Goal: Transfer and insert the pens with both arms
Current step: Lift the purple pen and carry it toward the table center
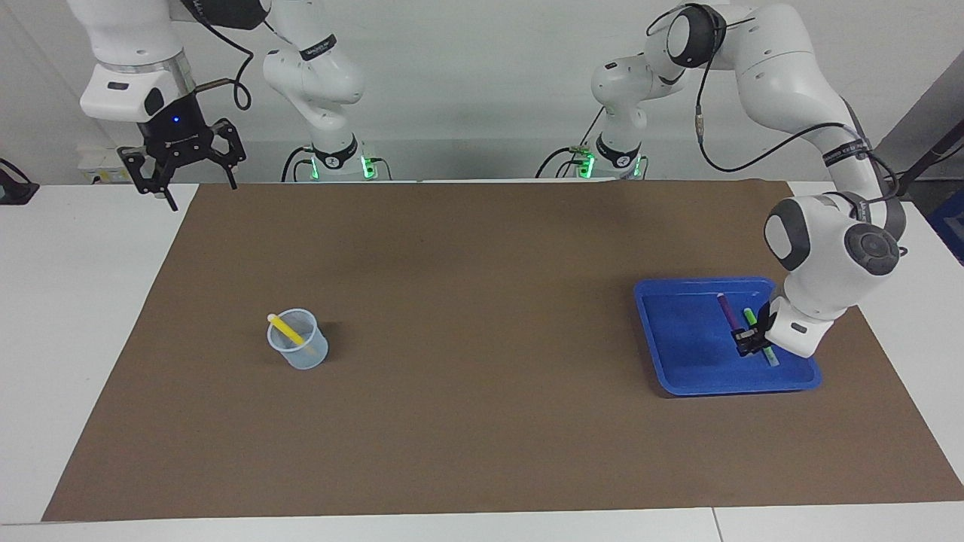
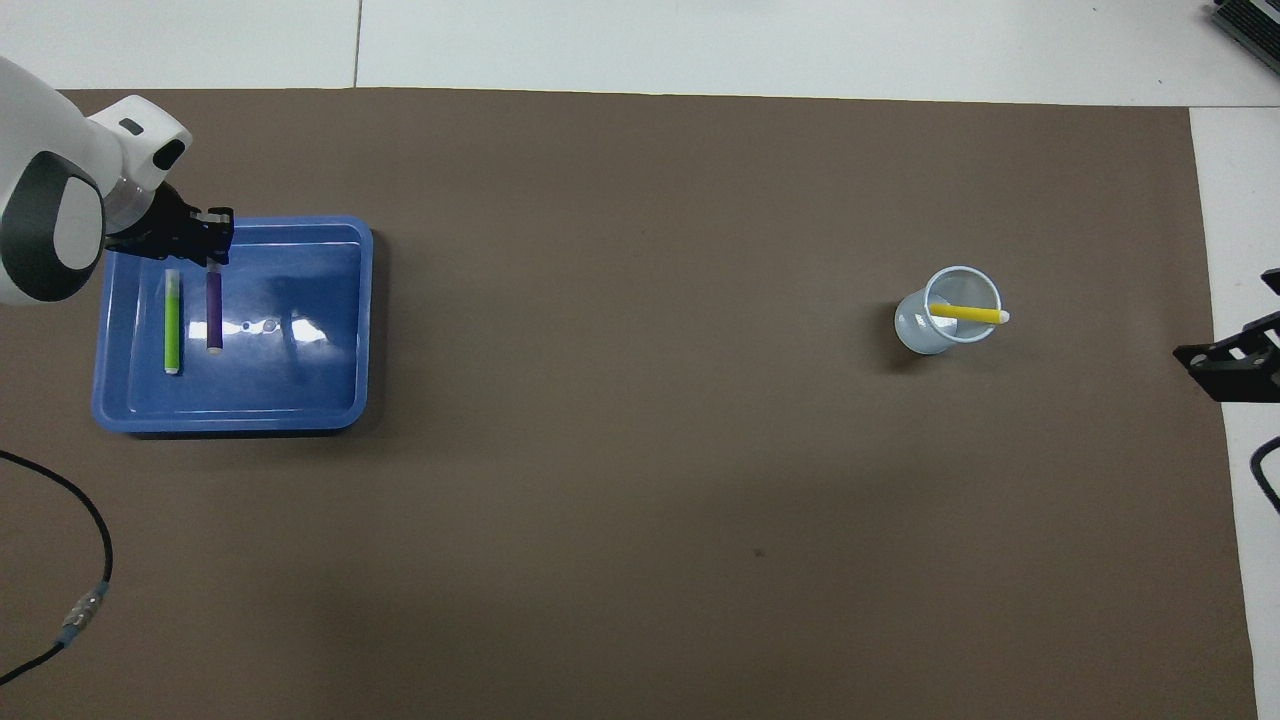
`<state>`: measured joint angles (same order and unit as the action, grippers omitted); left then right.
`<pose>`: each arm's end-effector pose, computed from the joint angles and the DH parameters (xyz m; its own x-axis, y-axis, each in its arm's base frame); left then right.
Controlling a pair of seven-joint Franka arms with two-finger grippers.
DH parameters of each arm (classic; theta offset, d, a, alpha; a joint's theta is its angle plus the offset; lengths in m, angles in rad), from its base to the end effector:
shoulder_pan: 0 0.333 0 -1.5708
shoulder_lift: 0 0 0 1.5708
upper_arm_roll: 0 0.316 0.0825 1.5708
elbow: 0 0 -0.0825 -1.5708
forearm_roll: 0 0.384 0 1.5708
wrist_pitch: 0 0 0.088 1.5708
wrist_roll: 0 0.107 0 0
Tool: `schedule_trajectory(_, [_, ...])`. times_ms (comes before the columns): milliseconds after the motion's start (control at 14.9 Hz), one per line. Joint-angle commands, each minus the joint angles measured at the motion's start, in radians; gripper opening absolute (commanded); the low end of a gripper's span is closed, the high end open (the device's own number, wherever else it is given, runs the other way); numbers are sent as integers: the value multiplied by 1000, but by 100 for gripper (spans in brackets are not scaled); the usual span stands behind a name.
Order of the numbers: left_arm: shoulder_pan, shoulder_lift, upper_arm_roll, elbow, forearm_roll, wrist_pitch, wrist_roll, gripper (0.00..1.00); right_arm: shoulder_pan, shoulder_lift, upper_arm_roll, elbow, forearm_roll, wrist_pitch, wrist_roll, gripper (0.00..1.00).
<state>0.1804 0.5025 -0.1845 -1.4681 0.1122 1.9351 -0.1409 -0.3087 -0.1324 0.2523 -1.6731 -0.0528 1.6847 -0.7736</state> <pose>0.6939 0.0256 0.3912 0.9929 0.1165 -0.0243 0.1160 -0.9931 -0.0189 0.5246 -0.0252 0.6558 0.7493 0.6610 0.0396 0.6485 -0.7446 0.1584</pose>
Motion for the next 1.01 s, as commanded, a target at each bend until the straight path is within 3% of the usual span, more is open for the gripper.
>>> schedule_trajectory(0, [-21, -82, 10, -3, -22, -93, -84, 0, -13, -24, -10, -2, 4, -19, -105, 90])
schedule_trajectory(268, [-62, -168, 11, -3, -74, -211, -211, 0, 0, -29, -4, -5, 2, -19, -228, 91])
schedule_trajectory(604, [-145, -251, 8, -3, -88, -251, -550, 0, 25, -30, 2, -10, 4, -3, -274, 91])
schedule_trajectory(940, [-191, -327, 0, -17, -135, -318, -885, 0, 23, -38, 1, -19, 98, -17, 73, 91])
